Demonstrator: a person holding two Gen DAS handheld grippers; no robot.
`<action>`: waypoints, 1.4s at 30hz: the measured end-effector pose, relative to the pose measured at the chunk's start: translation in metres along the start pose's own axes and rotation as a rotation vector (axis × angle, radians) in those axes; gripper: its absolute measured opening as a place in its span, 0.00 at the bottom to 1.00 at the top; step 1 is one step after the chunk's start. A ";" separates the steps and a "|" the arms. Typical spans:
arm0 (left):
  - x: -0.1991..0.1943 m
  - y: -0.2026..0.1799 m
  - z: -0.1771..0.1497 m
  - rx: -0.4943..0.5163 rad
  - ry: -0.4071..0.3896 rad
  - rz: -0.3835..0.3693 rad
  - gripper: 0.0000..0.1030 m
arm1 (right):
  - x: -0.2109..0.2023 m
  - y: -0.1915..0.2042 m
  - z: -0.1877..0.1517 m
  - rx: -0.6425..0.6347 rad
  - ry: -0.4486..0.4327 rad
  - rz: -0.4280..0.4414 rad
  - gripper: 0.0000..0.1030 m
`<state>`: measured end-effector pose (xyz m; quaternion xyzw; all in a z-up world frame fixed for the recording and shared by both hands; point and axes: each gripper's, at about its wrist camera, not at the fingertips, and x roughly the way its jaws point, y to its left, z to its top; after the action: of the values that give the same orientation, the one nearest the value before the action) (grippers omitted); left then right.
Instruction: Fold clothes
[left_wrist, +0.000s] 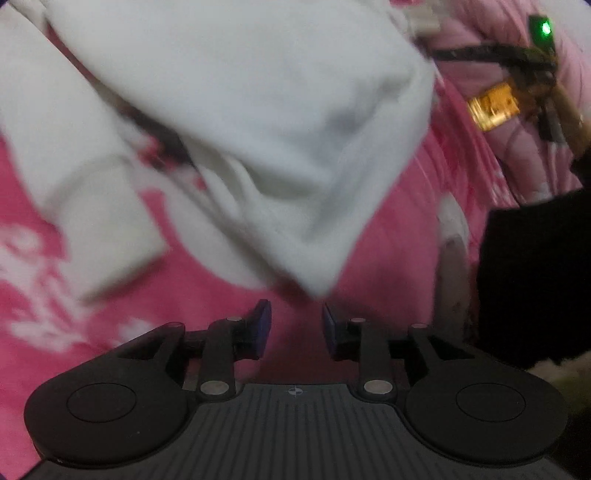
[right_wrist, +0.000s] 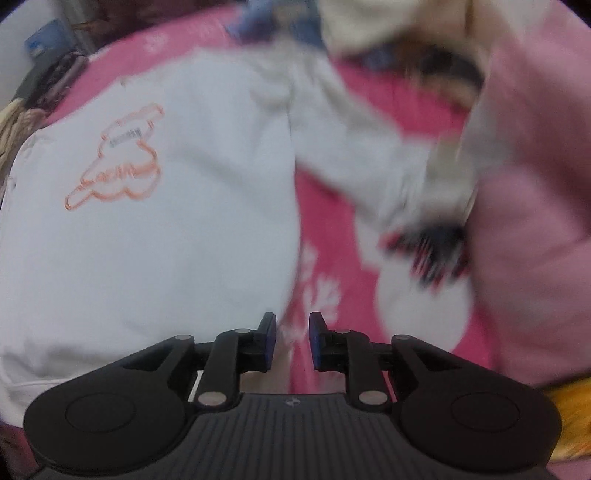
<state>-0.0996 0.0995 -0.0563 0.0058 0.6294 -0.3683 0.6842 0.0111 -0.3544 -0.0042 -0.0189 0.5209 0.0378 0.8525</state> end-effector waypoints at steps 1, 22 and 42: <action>-0.004 0.003 0.003 -0.006 -0.038 0.020 0.29 | -0.008 0.004 0.002 -0.013 -0.035 0.016 0.20; -0.035 0.013 0.100 -0.330 -0.367 -0.388 0.12 | -0.047 0.201 -0.047 -0.708 -0.162 0.684 0.52; -0.019 0.054 0.116 -0.320 -0.444 -0.245 0.46 | -0.031 0.174 -0.041 -0.641 -0.279 0.512 0.56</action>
<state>0.0287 0.0938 -0.0408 -0.2588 0.5105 -0.3363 0.7479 -0.0539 -0.1850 0.0061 -0.1476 0.3505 0.4100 0.8290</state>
